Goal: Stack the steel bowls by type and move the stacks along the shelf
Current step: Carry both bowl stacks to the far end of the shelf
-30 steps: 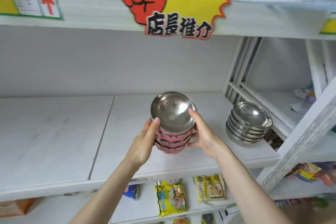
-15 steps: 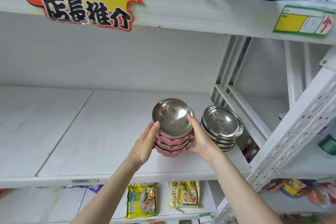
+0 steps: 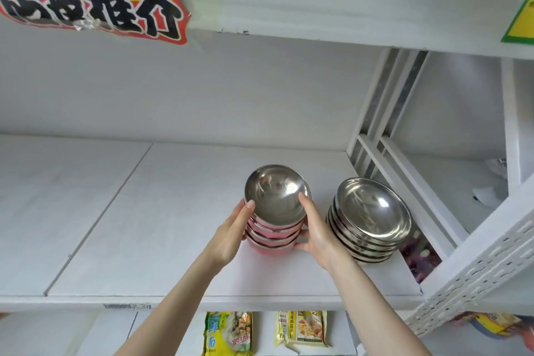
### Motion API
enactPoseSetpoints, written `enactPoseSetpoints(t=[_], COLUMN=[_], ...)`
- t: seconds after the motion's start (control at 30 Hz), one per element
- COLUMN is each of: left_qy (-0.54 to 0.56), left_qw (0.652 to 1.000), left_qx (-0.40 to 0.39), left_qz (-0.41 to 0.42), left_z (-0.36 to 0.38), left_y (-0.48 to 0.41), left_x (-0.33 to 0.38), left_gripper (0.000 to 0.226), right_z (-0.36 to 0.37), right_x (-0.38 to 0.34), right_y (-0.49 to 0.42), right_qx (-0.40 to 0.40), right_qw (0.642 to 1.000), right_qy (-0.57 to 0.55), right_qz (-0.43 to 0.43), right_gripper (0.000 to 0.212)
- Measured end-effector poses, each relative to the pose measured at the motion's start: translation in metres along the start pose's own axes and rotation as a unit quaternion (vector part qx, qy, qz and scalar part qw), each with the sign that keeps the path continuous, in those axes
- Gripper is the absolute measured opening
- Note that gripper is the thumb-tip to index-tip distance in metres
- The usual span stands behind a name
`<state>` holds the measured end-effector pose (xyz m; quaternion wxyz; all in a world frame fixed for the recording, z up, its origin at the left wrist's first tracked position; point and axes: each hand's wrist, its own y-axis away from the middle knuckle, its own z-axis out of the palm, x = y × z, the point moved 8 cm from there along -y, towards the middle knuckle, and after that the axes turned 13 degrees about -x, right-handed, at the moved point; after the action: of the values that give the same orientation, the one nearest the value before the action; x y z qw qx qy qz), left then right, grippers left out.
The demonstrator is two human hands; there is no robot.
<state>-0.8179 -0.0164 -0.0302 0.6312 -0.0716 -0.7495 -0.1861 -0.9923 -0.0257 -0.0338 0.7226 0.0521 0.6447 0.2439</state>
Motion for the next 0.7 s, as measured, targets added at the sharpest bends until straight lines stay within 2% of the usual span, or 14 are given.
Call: enactPoseSetpoints(t=[0.1, 0.2, 0.37, 0.53, 0.63, 0.7], left_qy=[0.004, 0.003, 0.003, -0.059, -0.189, -0.298], left_qw=[1.0, 1.0, 1.0, 0.998, 0.979, 0.949], left_qx=[-0.012, -0.011, -0.025, 0.021, 0.067, 0.104], left_qz=[-0.001, -0.007, 0.003, 0.021, 0.031, 0.026], left_z=[0.002, 0.001, 0.003, -0.006, -0.01, -0.011], left_y=[-0.001, -0.002, 0.001, 0.008, 0.019, 0.029], left_x=[0.002, -0.002, 0.003, 0.017, 0.032, 0.043], left_gripper=[0.07, 0.079, 0.08, 0.084, 0.079, 0.073], right_z=[-0.002, -0.003, -0.002, -0.003, -0.003, 0.001], right_x=[0.003, 0.004, -0.004, -0.025, -0.031, -0.036], right_y=[-0.002, -0.002, 0.003, 0.019, 0.032, 0.043], right_qx=[0.003, 0.007, 0.023, 0.063, 0.093, 0.106], right_qw=[1.0, 1.0, 0.999, 0.987, 0.964, 0.938], right_qy=[0.0, 0.001, 0.022, 0.105, 0.21, 0.296], right_qz=[-0.002, -0.008, -0.041, -0.107, -0.137, -0.148], right_gripper=[0.067, 0.064, 0.027, 0.029, 0.06, 0.073])
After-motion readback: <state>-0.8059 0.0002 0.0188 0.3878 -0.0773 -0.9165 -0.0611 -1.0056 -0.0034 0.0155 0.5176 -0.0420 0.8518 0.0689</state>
